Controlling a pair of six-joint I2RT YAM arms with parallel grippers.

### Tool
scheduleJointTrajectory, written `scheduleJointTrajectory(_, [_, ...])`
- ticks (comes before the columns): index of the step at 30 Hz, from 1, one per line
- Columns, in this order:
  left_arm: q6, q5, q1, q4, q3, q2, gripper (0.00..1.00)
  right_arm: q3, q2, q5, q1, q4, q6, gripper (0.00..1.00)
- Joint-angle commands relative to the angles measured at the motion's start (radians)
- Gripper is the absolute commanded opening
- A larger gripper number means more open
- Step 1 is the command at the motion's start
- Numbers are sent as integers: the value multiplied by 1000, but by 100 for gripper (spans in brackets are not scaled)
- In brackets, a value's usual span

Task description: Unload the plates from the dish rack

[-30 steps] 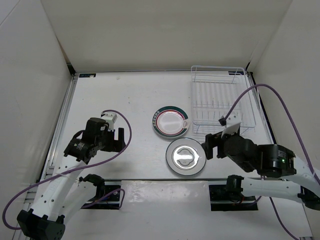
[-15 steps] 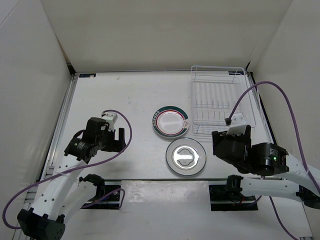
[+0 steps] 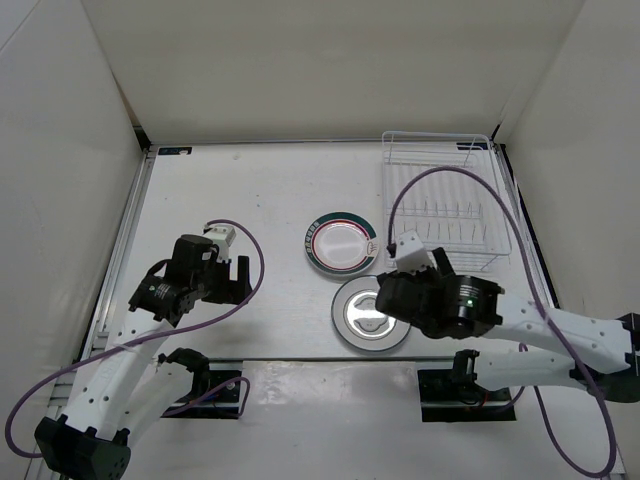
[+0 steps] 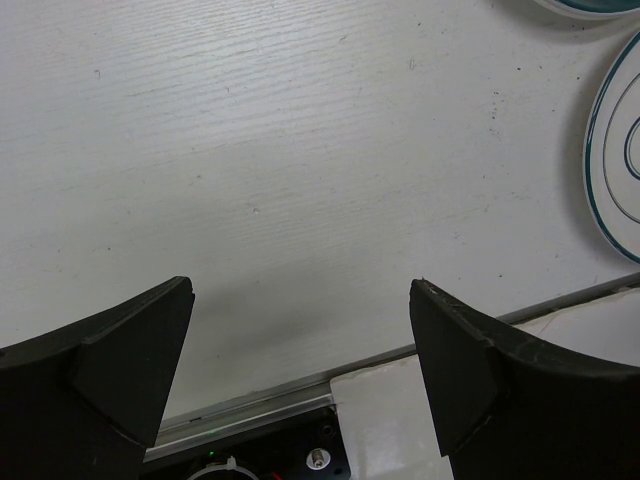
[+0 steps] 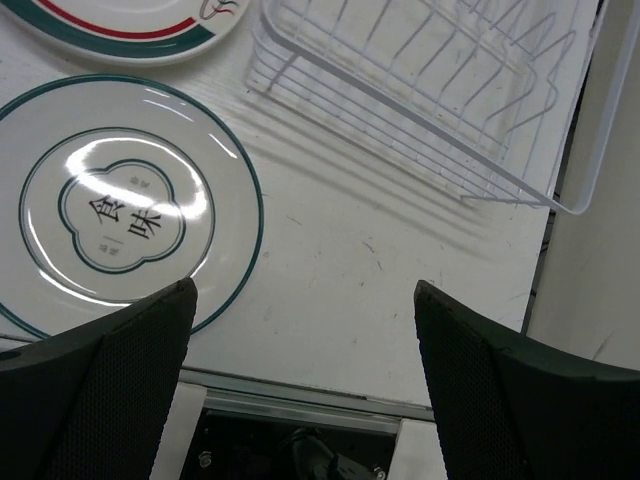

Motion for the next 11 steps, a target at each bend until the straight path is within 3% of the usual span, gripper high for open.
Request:
scheduleJointTrajectory(1, [-7,15,-5,2,6,-2,100,55,58,-58,5,92,-96,90])
scheduleJointTrajectory(11, [-7,12,-2,3,5,-11,100,79,103,-38,5,67,-80,90])
